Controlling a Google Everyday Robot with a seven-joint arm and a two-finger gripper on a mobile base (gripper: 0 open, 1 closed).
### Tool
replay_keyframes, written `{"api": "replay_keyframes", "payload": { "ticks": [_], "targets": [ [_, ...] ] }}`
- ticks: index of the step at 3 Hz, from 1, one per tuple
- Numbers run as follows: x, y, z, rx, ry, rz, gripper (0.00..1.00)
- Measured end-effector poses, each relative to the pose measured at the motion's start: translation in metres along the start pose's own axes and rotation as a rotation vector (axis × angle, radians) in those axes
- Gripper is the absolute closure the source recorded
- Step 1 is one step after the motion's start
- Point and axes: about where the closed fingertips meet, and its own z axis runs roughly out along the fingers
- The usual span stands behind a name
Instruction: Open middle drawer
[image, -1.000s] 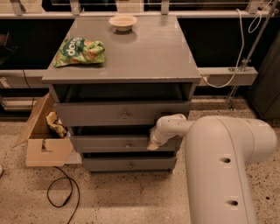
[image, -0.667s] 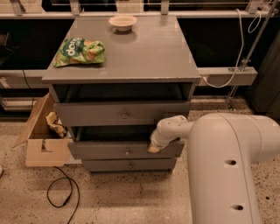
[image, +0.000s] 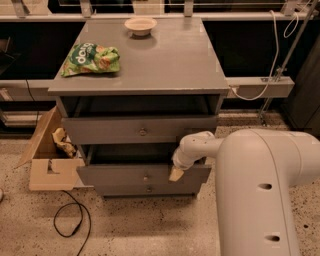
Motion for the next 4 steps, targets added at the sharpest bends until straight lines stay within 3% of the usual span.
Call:
{"api": "replay_keyframes", "payload": {
  "ticks": [2,3,4],
  "targets": [
    [-0.001,0.008,-0.002,-0.025,-0.007,-0.025,0.00],
    [-0.005,0.035,-0.010,-0.094,-0.030,-0.067,0.00],
    [-0.011,0.066,-0.017,-0.173,-0.053,-0.126,0.19]
  ]
}}
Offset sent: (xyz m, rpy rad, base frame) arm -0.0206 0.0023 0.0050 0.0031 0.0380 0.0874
